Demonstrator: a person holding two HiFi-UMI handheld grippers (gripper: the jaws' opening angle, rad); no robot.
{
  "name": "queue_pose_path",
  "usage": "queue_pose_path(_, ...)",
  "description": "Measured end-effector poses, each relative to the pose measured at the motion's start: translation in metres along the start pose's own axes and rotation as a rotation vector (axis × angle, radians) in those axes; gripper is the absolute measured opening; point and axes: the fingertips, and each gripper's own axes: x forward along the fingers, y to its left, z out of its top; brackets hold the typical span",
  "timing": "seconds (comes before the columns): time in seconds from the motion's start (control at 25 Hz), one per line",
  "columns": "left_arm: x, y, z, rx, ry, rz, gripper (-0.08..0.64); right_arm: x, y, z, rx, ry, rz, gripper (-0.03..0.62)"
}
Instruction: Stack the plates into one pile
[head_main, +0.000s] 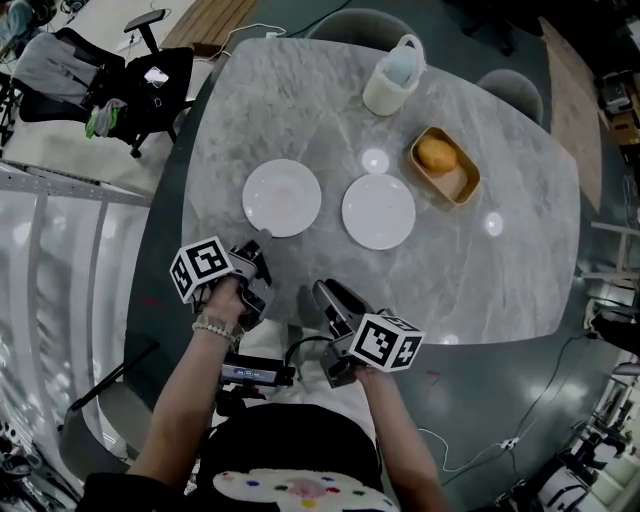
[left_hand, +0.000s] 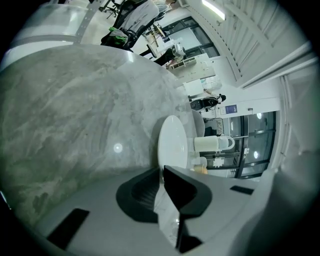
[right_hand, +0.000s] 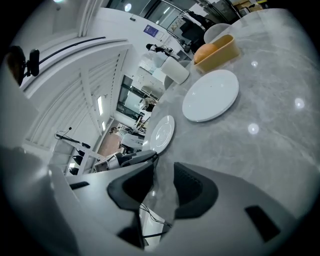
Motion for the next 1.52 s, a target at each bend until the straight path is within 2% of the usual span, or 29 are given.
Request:
queue_pose_path(0.52,-0.022,-0.005,-0.005,0.038,0.03,-0.024,0.026,0.02,0.013,-0.02,0.008,0.013,0.003,0.115)
queue_pose_path(0.96,-0.03,-0.017,-0.006,0.062,0.047,-0.036,0.023,0.067,0.03,-0.015,0.204,-0.022,0.082,0.141)
queue_pose_path(1.52,-0.035,-0.021,-0.005,0.088,0.07,-0.032,0.023,0.103,0.036,-0.002,0.345,-0.085,0.094,0.152)
